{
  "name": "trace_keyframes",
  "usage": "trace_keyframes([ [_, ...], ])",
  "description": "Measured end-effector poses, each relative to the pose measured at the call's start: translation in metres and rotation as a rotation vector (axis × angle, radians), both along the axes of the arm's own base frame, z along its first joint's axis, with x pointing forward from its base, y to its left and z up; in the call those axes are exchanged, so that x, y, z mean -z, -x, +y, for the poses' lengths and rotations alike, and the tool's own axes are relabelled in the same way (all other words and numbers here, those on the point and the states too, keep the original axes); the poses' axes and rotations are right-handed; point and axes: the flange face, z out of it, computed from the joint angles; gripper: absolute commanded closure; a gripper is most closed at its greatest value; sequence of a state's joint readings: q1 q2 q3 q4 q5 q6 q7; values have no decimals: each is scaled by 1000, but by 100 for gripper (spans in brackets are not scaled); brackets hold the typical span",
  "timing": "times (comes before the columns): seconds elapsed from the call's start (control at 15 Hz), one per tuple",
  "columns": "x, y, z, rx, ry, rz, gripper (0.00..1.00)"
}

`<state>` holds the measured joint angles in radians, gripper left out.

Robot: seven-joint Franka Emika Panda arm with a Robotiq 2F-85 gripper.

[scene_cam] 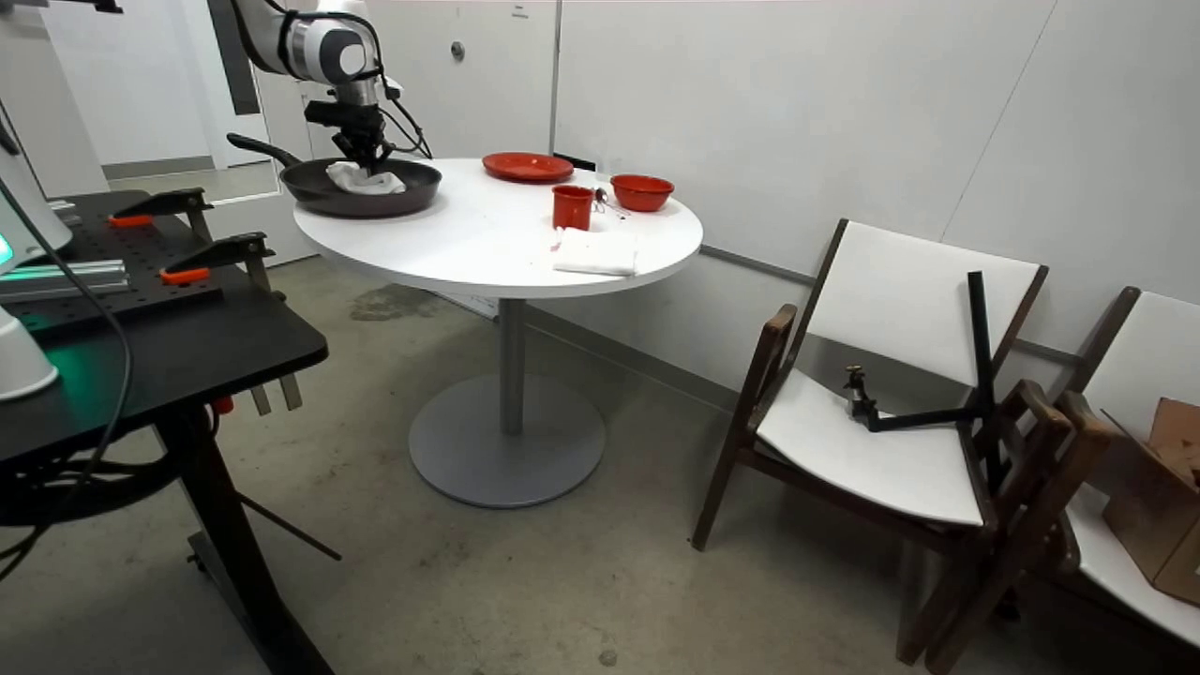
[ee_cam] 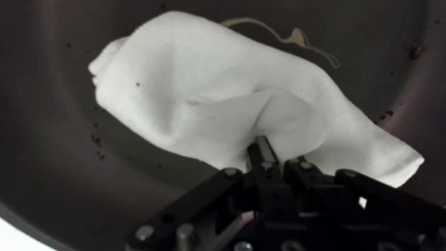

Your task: Pick a cloth and wipe the pan

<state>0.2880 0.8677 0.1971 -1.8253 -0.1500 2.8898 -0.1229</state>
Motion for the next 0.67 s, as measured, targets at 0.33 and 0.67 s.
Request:
trace_keyframes([
  [0.33, 1, 42, -18, 72, -20, -10, 98],
  [0.67, 2, 82, -38, 136, -22, 9, 98],
])
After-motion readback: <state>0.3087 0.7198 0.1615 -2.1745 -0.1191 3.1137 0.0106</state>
